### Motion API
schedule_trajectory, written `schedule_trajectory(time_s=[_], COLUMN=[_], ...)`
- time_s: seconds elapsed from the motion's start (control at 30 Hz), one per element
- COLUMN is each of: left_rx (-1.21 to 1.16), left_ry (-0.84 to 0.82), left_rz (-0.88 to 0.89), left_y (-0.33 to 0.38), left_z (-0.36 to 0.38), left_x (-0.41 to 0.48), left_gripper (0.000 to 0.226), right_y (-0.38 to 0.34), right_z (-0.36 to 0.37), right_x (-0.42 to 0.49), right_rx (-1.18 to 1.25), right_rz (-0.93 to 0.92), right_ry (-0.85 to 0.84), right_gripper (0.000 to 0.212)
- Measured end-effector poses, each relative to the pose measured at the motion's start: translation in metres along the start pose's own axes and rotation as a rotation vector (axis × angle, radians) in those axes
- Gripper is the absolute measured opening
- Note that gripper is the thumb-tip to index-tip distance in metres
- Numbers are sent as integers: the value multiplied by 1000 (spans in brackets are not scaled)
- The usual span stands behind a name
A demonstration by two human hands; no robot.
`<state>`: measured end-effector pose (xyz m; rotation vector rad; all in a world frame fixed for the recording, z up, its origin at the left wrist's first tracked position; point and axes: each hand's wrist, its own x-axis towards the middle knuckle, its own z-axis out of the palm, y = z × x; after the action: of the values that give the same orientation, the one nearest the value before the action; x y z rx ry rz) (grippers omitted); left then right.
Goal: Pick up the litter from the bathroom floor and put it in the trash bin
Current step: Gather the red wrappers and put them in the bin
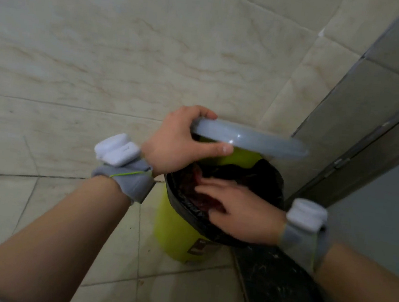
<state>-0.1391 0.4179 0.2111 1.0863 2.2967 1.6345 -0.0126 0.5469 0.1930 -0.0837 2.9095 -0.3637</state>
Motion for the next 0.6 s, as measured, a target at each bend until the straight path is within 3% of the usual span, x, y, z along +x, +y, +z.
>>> schedule_trajectory(time_s=[0.13,0.23,0.37,0.6], left_rx=[190,236,281,325], left_ry=[-175,-251,-77,35], left_rz=[-139,-386,-663,-1011], left_y=[-15,-16,-9,29], left_z=[-6,-25,-80,-214], left_x=[-36,-68,-113,-212], left_gripper=[79,72,51,48], right_y=[-40,-67,-101,-233], right_z=[-2,-15,-38,-70], right_x=[-33,-35,-8,57], right_rx=[19,39,-11,-82], right_rz=[-102,-87,-20,-107], right_ry=[-98,-243,-380,-568], right_gripper=[55,53,53,54])
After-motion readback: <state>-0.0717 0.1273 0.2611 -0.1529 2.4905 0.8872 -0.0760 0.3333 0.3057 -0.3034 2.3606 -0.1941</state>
